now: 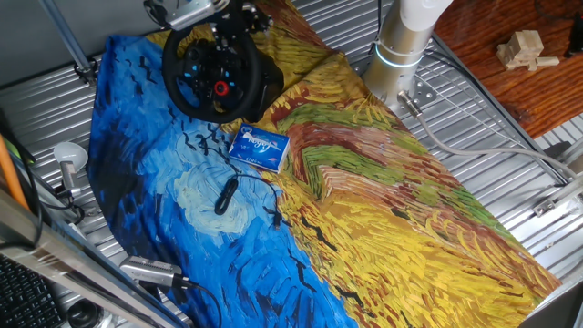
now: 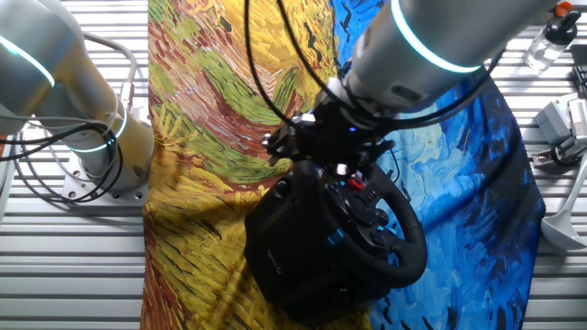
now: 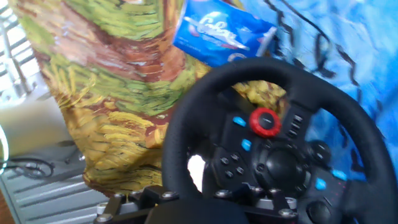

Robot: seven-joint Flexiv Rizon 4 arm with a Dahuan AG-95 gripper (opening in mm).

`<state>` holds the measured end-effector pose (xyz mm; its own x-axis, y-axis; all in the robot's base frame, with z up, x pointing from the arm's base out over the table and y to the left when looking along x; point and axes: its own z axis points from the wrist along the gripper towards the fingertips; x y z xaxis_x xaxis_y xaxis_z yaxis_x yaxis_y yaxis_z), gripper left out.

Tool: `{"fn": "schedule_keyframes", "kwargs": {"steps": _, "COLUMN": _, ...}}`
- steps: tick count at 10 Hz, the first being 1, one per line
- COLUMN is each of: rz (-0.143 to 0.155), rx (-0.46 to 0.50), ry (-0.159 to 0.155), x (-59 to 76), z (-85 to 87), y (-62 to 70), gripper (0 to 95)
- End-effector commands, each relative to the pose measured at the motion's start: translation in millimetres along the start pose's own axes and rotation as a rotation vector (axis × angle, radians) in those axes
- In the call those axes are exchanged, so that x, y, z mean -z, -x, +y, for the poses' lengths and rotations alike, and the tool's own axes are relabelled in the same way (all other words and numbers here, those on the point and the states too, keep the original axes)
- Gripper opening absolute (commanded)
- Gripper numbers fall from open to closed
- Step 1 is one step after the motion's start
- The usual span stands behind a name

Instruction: Rotate the steering wheel 90 degrees counterclockwise

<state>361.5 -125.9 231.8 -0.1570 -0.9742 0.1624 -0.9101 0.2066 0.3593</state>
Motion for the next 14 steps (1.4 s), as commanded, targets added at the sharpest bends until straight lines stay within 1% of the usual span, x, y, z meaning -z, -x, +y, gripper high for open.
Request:
{"fn": "schedule_keyframes", "kwargs": {"steps": 1, "rz": -0.003, "rx": 0.002, "ry": 0.005, "x": 1.4, "z": -0.8, "y": 0.0, "gripper": 57.0}}
{"fn": "schedule_keyframes", "kwargs": {"steps": 2, "rz": -0.005, "rx": 0.000, "ry": 0.001, "x": 1.6, "z": -0.9, "y": 0.0, "gripper": 57.0}}
{"fn": "schedule_keyframes", "kwargs": {"steps": 5, "rz": -0.010, "rx": 0.009, "ry": 0.007, "x": 1.5, "z": -1.2, "y": -0.1, "gripper": 57.0}}
{"fn": "schedule_keyframes", "kwargs": {"steps": 8, "rz": -0.015, "rx": 0.008, "ry": -0.005, "x": 0.4, "z": -2.0, "y": -0.1, "gripper": 0.0}}
{"fn": "schedule_keyframes", "kwargs": {"steps": 11, "rz": -0.020, "rx": 0.020, "ry": -0.009, "x": -1.0, "z": -3.2, "y": -1.0, "gripper": 0.0}}
{"fn": "schedule_keyframes", "kwargs": {"steps": 12, "rz": -0.029, "rx": 0.024, "ry": -0.008, "x": -1.9, "z": -4.0, "y": -1.2, "gripper": 0.0}}
{"fn": "schedule_keyframes", "kwargs": {"steps": 13, "rz": -0.034, "rx": 0.017, "ry": -0.001, "x": -2.0, "z": -4.1, "y": -1.5, "gripper": 0.0}}
{"fn": "schedule_keyframes", "kwargs": {"steps": 14, "rz": -0.034, "rx": 0.020, "ry": 0.000, "x": -1.7, "z": -4.3, "y": -1.6, "gripper": 0.0}}
